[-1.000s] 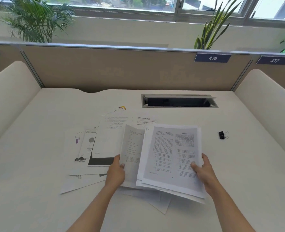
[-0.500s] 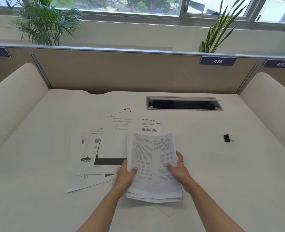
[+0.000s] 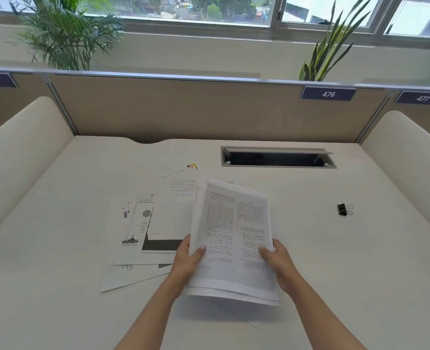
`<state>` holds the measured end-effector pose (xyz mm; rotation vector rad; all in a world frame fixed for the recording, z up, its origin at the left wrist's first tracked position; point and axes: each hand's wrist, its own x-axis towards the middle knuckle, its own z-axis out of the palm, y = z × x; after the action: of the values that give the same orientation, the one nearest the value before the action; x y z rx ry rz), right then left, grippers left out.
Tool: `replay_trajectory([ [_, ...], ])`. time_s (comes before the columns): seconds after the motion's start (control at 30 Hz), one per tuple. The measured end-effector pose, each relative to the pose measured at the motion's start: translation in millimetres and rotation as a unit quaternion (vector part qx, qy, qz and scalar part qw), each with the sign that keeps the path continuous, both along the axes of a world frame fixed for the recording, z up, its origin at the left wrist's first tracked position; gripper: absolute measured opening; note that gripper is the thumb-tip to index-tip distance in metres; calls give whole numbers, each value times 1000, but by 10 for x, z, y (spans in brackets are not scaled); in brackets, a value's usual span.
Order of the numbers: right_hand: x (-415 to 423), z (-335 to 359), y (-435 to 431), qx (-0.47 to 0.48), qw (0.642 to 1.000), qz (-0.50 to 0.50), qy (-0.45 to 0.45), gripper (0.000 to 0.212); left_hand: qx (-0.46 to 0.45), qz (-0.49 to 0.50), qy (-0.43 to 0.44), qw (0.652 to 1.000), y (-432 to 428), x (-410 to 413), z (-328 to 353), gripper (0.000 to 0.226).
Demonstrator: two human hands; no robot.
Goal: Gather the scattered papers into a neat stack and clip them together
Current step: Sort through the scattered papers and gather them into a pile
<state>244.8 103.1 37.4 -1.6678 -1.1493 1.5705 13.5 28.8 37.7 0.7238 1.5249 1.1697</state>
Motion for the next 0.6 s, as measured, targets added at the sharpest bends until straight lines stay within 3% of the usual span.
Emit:
replay_trajectory([
  [0.17,153,-2,-13,21,999,-21,10,31,-1,-4,11,1000,-12,-30,-24,26],
  [0.3,314,-21,-9,29,997,-75,13,40,-10,117,220,968,4,-259,-114,27],
  [0.4,434,-63,-4,35,994,-100,6,39,-136,125,380,906,68,-483,-184,53],
  [0.6,513,-86,-53,41,992,-123,-5,39,-238,70,455,855,177,-681,-260,102],
])
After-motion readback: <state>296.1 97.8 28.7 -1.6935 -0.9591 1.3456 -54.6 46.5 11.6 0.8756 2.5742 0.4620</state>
